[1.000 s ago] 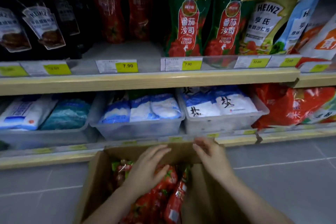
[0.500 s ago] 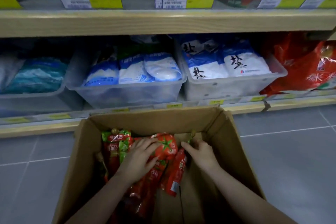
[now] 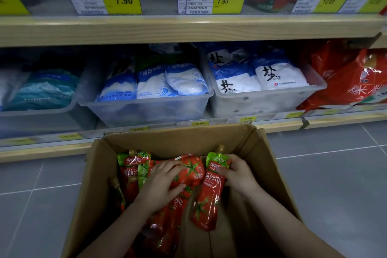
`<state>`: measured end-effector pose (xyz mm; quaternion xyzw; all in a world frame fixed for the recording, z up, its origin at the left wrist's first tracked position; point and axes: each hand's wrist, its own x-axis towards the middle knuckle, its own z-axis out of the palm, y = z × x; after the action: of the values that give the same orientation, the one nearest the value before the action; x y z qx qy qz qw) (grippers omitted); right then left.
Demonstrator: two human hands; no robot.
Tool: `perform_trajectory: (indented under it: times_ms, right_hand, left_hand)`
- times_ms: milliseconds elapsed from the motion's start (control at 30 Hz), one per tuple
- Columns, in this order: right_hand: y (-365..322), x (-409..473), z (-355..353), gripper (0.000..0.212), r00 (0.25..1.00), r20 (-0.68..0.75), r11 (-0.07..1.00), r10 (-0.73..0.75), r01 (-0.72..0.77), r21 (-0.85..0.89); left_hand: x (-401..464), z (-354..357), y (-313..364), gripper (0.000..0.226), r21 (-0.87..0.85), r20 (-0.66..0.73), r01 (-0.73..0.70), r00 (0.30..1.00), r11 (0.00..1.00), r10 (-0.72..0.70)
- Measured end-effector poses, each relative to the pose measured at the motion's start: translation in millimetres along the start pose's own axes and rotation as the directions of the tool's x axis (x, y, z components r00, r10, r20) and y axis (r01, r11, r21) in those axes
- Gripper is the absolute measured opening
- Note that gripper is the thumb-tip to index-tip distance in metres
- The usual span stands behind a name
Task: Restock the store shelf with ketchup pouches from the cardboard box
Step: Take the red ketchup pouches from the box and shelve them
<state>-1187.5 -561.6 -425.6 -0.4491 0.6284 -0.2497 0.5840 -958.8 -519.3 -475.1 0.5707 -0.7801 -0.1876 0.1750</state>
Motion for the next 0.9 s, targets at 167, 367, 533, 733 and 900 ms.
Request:
perform_trajectory:
  times_ms: [167, 367, 533, 733, 900]
  right_hand:
    - [-28, -20, -15, 0.016, 0.972, 0.084, 0.969, -0.221, 0.209, 0.131]
    - [-56, -35, -19, 0.020, 0.922, 0.197, 0.932, -0.332, 0.289, 0.219]
    - [-69, -38, -5, 0.009, 0.930, 0.121, 0.937, -0.348, 0.342, 0.065]
    - [-72, -34, 3, 0.017, 0.936, 0.005, 0.935, -0.352, 0.352, -0.049]
    - [-70, -32, 3, 0.015, 0.922, -0.124, 0.917, -0.367, 0.335, -0.217]
  left_hand:
    - [16, -13, 22, 0.065, -0.337, 0.096, 0.173, 0.984, 0.926, -0.149]
    - [26, -18, 52, 0.056, -0.717, 0.350, 0.314, 0.934, 0.622, -0.068]
    - [20, -19, 53, 0.046, -0.677, 0.328, 0.301, 0.940, 0.672, -0.091]
    - [19, -21, 59, 0.044, -0.611, 0.312, 0.298, 0.942, 0.734, -0.123]
    - [26, -25, 58, 0.041, -0.564, 0.332, 0.309, 0.934, 0.766, -0.132]
